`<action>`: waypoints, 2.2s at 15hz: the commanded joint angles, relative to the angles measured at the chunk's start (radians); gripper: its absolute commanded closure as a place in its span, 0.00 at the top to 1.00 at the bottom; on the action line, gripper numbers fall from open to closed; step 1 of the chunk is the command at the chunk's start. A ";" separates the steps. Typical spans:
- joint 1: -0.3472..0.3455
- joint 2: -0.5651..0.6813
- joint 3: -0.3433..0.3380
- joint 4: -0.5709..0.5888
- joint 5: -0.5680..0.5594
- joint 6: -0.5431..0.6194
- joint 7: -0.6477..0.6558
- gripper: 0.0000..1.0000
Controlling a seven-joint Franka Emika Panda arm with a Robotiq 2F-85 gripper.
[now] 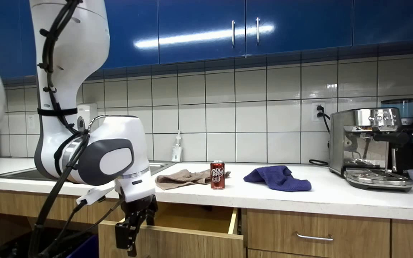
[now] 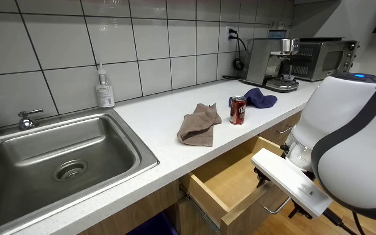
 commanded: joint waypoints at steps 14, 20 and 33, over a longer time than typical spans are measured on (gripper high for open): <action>-0.014 -0.032 0.024 -0.017 0.016 -0.050 -0.017 1.00; 0.051 -0.055 -0.090 -0.014 0.000 -0.044 -0.027 1.00; 0.194 -0.126 -0.280 -0.013 -0.057 -0.116 -0.071 1.00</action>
